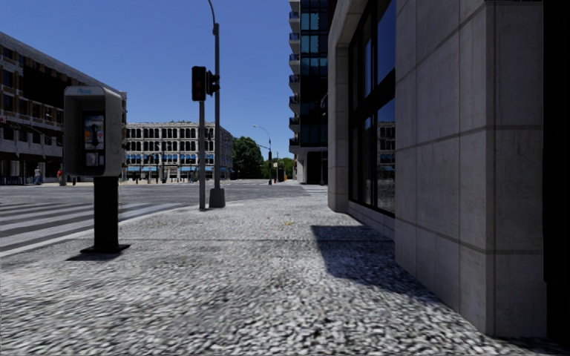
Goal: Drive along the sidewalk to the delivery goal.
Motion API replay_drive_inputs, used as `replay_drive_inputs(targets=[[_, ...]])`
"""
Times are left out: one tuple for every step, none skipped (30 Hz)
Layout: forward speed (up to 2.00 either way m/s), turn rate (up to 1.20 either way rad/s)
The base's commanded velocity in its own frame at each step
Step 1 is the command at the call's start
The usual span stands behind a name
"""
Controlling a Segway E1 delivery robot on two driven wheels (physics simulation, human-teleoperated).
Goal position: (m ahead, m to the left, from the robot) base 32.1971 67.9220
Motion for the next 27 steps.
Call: replay_drive_inputs(targets=[[2.0,0.0],[2.0,0.0],[2.0,0.0],[2.0,0.0],[2.0,0.0],[2.0,0.0],[2.0,0.0],[2.0,0.0],[2.0,0.0],[2.0,0.0],[2.0,0.02],[2.0,0.1],[2.0,0.19],[2.0,0.19],[2.0,0.24],[2.0,0.26],[2.0,0.31],[2.0,0.36],[2.0,0.36],[2.0,0.38],[2.0,0.38],[2.0,0.39],[2.0,0.39],[2.0,0.39],[2.0,0.39],[2.0,0.41],[2.0,0.45]])
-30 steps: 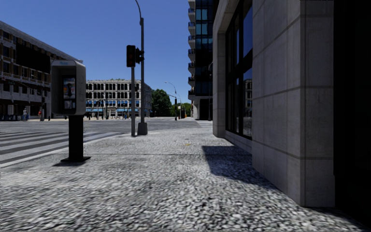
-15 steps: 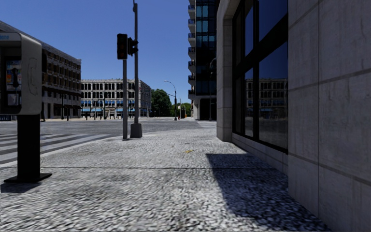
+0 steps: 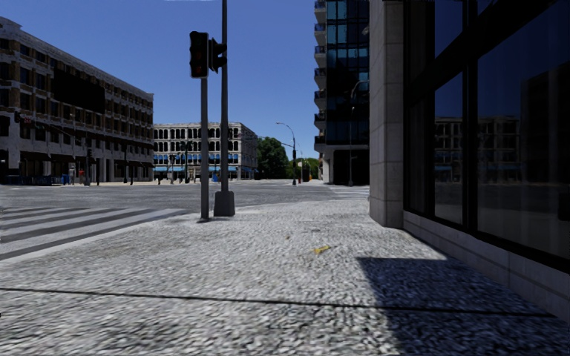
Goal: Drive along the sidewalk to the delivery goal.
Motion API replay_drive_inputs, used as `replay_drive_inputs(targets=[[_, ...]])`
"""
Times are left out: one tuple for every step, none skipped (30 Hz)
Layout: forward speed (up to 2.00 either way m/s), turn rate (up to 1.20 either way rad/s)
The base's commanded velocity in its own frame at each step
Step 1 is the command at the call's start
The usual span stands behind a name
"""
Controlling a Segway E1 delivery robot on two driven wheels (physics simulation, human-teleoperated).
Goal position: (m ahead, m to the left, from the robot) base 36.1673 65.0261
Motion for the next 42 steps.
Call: replay_drive_inputs(targets=[[2.0,0.46],[2.0,0.46],[2.0,0.47],[2.0,0.47],[2.0,0.47],[2.0,0.47],[2.0,0.47],[2.0,0.47],[2.0,0.47],[2.0,0.47],[2.0,0.5],[2.0,0.5],[2.0,0.53],[2.0,0.53],[2.0,0.53],[2.0,0.53],[2.0,0.54],[2.0,0.54],[2.0,0.54],[2.0,0.56],[2.0,0.57],[2.0,0.58],[2.0,0.58],[2.0,0.58],[2.0,0.58],[2.0,0.58],[2.0,0.58],[2.0,0.58],[2.0,0.58],[2.0,0.58],[2.0,0.58],[2.0,0.58],[2.0,0.58],[2.0,0.58],[2.0,0.58],[2.0,0.58],[2.0,0.58],[2.0,0.58],[2.0,0.58],[2.0,0.58],[2.0,0.58],[2.0,0.58]])
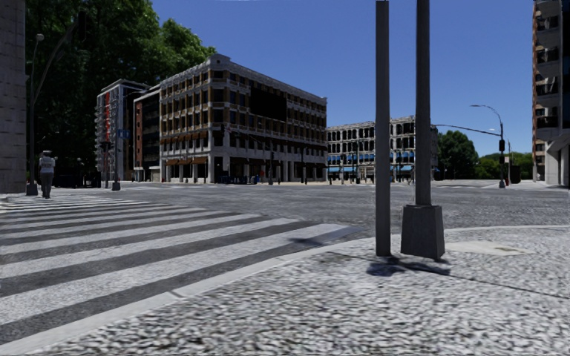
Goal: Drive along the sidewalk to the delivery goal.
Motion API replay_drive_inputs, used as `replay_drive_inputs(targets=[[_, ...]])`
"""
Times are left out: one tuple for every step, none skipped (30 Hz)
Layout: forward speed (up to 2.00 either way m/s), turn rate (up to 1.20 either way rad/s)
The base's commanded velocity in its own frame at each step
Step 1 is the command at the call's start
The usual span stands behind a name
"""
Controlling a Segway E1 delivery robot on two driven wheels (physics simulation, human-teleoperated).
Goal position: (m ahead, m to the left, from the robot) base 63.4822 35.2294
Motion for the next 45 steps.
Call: replay_drive_inputs(targets=[[2.0,0.58],[2.0,0.58],[2.0,0.58],[2.0,0.58],[2.0,0.58],[2.0,0.58],[2.0,0.58],[2.0,0.58],[2.0,0.58],[2.0,0.58],[2.0,0.58],[2.0,0.58],[2.0,0.58],[2.0,0.58],[1.98,0.58],[1.91,0.58],[1.91,0.58],[1.8,0.58],[1.68,0.58],[1.65,0.58],[1.64,0.58],[1.64,0.58],[1.64,0.58],[1.64,0.58],[1.64,0.58],[1.64,0.58],[1.64,0.58],[1.64,0.58],[1.64,0.58],[1.64,0.58],[1.64,0.58],[1.64,0.58],[1.64,0.58],[1.64,0.58],[1.64,0.58],[1.64,0.58],[1.64,0.58],[1.64,0.58],[1.64,0.58],[1.64,0.58],[1.64,0.58],[1.64,0.58],[1.64,0.58],[1.64,0.58],[1.64,0.58]])
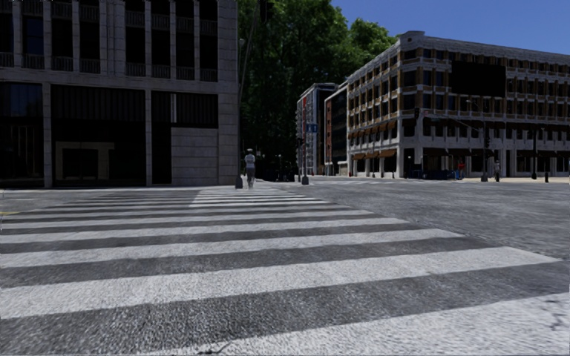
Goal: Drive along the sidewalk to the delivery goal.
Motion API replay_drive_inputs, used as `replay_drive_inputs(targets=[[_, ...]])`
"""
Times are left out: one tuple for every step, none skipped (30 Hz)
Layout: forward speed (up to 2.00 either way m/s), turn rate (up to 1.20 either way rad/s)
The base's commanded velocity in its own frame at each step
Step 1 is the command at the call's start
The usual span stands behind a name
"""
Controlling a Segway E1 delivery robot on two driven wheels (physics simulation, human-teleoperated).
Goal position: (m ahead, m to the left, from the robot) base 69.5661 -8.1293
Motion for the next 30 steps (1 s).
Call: replay_drive_inputs(targets=[[1.64,0.58],[1.64,0.58],[1.64,0.58],[1.64,0.58],[1.64,0.58],[1.64,0.58],[1.64,0.58],[1.64,0.58],[1.64,0.58],[1.64,0.58],[1.64,0.58],[1.64,0.58],[1.64,0.55],[1.64,0.54],[1.64,0.54],[1.64,0.46],[1.64,0.0],[1.64,0.0],[1.64,0.0],[1.64,0.0],[1.64,0.0],[2.0,0.0],[2.0,0.0],[2.0,0.0],[2.0,0.0],[2.0,0.0],[2.0,0.0],[2.0,0.0],[2.0,0.0],[2.0,0.0]])
